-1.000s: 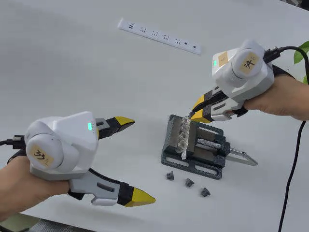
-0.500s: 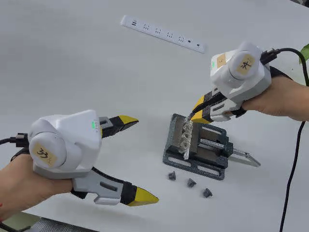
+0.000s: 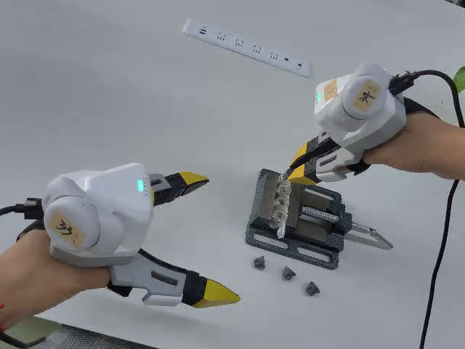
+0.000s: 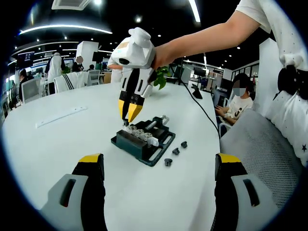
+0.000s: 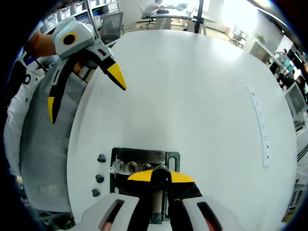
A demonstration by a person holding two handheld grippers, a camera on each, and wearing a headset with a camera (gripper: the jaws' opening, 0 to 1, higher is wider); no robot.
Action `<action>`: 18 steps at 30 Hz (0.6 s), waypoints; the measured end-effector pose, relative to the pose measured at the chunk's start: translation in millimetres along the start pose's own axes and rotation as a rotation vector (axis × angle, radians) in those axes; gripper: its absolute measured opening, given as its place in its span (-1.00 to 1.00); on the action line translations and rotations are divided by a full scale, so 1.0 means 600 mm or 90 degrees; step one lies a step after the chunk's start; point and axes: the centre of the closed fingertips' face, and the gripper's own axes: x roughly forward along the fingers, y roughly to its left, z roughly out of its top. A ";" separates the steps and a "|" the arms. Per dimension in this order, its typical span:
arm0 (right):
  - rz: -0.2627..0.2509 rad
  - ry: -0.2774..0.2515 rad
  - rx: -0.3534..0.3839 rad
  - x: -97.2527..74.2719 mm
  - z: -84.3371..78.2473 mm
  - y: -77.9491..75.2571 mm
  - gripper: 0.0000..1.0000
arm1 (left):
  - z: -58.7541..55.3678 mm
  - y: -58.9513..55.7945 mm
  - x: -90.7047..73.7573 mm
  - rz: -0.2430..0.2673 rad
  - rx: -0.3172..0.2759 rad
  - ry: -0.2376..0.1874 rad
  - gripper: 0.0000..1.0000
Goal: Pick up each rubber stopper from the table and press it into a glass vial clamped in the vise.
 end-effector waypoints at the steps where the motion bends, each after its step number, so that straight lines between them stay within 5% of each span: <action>1: 0.001 0.001 0.000 0.000 0.000 0.000 -0.88 | 0.000 0.000 0.000 0.000 0.000 0.000 0.91; 18: 0.003 0.051 -0.008 0.005 0.001 -0.001 -0.89 | 0.003 0.000 0.001 0.001 -0.005 -0.006 0.90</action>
